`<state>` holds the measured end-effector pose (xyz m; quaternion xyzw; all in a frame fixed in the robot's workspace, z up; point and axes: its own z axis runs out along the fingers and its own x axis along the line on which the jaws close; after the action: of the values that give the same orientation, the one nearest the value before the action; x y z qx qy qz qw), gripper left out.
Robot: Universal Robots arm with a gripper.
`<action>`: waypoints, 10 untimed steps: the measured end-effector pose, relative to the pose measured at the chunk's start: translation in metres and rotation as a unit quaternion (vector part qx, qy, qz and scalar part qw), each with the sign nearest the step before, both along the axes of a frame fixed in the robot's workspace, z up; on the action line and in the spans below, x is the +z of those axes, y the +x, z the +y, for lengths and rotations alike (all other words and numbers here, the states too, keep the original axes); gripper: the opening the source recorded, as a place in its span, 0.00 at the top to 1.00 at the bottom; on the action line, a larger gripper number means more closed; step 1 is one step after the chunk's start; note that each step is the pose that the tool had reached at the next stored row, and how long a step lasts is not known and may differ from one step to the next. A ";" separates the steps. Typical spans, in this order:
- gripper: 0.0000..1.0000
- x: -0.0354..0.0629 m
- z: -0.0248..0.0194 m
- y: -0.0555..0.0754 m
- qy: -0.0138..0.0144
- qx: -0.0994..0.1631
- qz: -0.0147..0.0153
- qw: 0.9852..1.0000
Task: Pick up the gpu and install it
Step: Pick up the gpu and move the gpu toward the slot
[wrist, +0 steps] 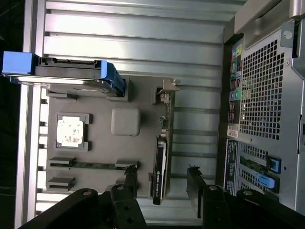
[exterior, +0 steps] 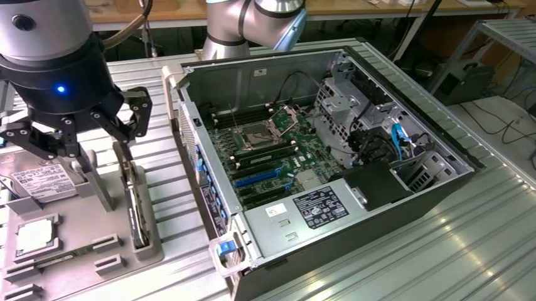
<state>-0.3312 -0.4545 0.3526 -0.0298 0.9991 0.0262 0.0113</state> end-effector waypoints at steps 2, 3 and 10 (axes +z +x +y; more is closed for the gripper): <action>0.46 -0.0029 0.0000 0.000 0.000 0.000 0.000 1.000; 0.46 -0.0047 0.0000 0.000 0.000 0.000 0.000 1.000; 0.46 -0.0145 0.0000 0.001 0.000 0.000 0.000 1.000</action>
<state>-0.3300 -0.4545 0.3380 -0.0299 0.9991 0.0261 0.0113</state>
